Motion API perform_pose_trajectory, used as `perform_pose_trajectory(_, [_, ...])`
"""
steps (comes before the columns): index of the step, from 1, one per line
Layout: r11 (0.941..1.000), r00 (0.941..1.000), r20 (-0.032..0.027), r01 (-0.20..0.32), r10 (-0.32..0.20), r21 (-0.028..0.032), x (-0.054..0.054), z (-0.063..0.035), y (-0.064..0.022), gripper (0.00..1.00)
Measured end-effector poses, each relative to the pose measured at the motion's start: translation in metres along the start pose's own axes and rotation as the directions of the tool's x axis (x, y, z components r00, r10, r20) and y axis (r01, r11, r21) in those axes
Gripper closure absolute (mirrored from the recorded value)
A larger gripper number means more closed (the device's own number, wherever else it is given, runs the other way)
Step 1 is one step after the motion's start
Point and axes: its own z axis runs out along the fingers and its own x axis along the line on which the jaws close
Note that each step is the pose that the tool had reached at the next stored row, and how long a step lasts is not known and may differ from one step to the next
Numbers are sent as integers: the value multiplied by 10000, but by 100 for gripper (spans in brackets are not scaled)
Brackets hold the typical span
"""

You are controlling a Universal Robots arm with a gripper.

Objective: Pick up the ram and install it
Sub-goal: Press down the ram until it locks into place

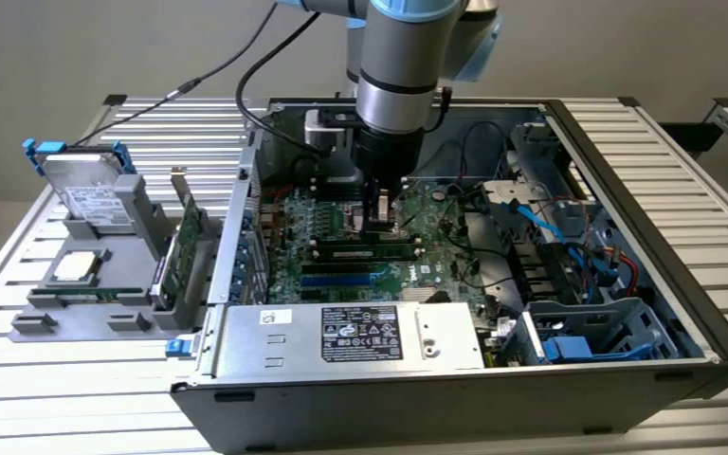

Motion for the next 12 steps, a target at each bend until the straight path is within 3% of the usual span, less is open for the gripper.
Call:
perform_pose_trajectory(6, [9957, 9956, 74, -931, 931, -47, 0, 0, 0, 90])
perform_pose_trajectory(12, [9826, 9825, 143, -1857, 1858, -100, 0, 0, 0, 90])
